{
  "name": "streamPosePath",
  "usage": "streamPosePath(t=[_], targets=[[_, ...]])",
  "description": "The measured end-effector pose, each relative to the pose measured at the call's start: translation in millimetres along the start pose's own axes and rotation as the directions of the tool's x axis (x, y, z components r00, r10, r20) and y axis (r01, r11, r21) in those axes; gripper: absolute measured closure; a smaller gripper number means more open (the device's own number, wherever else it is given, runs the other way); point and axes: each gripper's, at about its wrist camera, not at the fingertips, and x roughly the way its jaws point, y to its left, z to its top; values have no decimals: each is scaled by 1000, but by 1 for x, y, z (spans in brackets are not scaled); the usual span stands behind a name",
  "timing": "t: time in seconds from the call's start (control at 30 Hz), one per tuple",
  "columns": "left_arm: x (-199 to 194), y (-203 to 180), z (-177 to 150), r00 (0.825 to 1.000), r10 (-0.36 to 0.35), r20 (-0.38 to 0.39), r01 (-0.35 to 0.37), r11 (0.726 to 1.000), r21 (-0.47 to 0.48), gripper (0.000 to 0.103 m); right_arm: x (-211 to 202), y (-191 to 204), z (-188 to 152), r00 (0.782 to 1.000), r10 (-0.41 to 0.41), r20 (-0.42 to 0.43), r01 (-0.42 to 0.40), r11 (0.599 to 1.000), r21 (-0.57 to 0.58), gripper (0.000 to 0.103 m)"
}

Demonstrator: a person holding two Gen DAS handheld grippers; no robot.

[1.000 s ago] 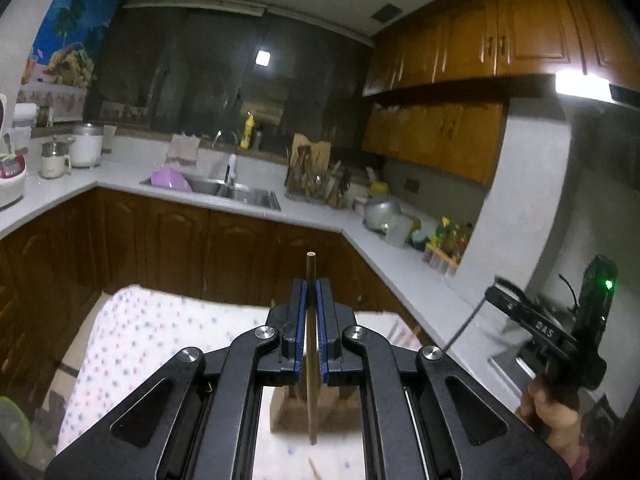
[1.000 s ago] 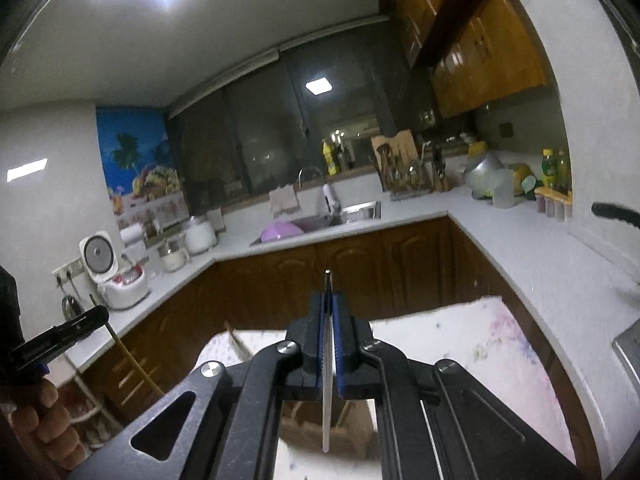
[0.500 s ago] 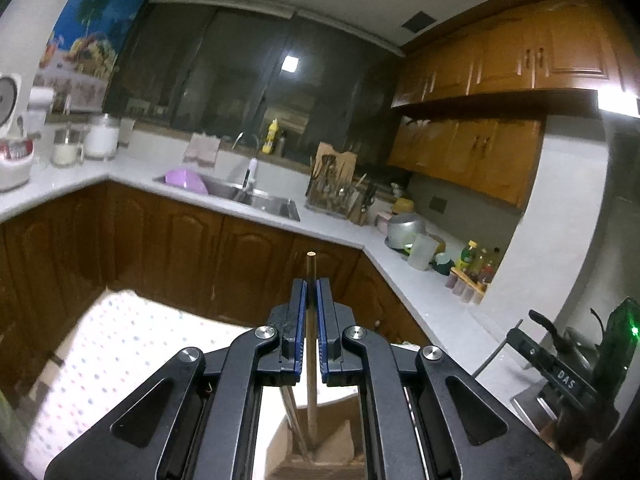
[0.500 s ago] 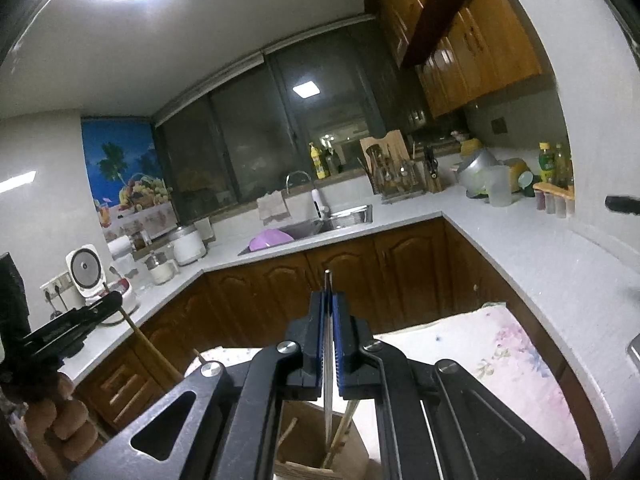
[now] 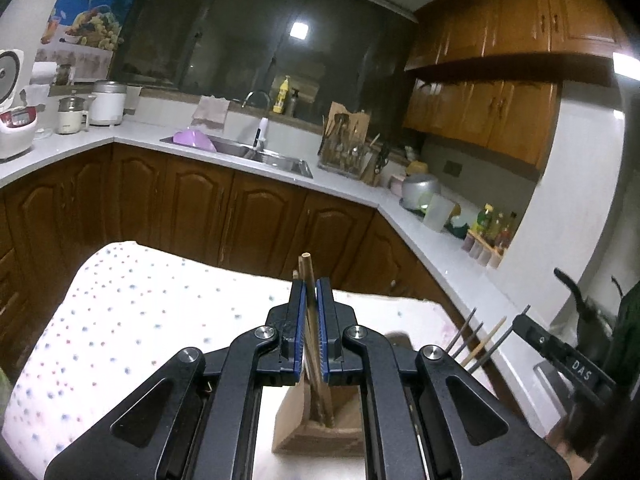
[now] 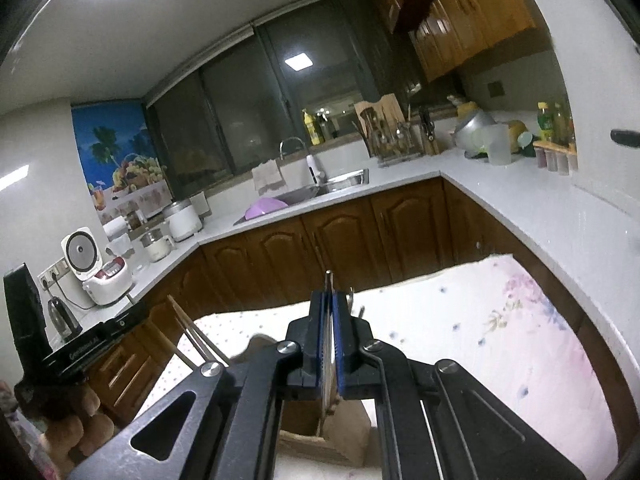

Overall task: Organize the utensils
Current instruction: 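Carry both chopsticks over the wooden holder and lower them in, then open both tools to release the chopsticks into the holder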

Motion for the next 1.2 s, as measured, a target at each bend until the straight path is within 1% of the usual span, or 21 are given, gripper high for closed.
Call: streamPosePath(t=[0.2,0.27,0.47,0.73,1.2], targets=[[7,-3,-17,999,7,-44,-5,1000,30,98,9,-1,-10,999,-1,-40,2,1000,9,99],[7,-3,-21,999,26,-37,-24,999,47,97,11,0,-12,999,-6,-46,6,1000,5,99],[6,-2,-19,998,28,-53,-25,998,63,97,18,-4,-14,997,-8,-74,9,1000,15,99],[10,-6,-15,996,49,-69,-44,996,77,96,18,-11,-15,997,-8,-80,11,999,41,98],[12,-2,-18,996,46,-80,-40,997,67,96,18,-11,-15,997,-3,-77,6,999,45,98]])
